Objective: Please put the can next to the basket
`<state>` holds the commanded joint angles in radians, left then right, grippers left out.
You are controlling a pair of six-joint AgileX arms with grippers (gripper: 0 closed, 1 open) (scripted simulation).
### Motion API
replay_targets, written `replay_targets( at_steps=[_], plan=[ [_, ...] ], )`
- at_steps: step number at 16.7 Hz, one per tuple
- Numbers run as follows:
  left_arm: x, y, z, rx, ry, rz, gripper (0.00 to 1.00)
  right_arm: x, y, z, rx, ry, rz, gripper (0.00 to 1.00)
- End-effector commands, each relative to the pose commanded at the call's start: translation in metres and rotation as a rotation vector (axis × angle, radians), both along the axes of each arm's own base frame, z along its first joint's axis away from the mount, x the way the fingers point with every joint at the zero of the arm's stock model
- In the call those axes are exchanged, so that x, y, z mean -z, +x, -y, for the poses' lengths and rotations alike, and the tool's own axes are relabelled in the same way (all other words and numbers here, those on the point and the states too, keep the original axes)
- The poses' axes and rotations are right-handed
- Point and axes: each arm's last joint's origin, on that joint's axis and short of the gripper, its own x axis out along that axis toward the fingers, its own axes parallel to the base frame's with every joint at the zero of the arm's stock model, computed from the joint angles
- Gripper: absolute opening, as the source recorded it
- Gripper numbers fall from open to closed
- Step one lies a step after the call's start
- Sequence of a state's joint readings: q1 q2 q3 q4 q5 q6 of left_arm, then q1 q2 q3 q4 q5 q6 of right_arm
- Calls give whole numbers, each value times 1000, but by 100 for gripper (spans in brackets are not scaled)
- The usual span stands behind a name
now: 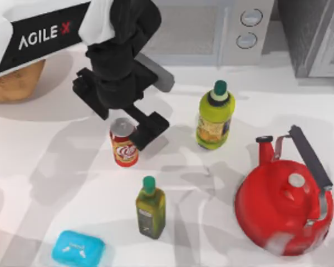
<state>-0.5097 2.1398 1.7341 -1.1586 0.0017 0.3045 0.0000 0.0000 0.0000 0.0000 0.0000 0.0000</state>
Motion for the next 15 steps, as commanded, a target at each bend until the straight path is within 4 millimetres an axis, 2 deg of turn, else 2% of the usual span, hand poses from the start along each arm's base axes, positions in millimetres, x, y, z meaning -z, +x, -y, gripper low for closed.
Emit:
replay_targets(
  at_steps=[3,7,15],
  plan=[
    [21,-1,0,0,2,-4,100,0,0,0,0,0,0,100],
    [22,-2,0,0,2,-4,100,0,0,0,0,0,0,100],
    [22,-2,0,0,2,-4,40,0,0,0,0,0,0,100]
  ],
)
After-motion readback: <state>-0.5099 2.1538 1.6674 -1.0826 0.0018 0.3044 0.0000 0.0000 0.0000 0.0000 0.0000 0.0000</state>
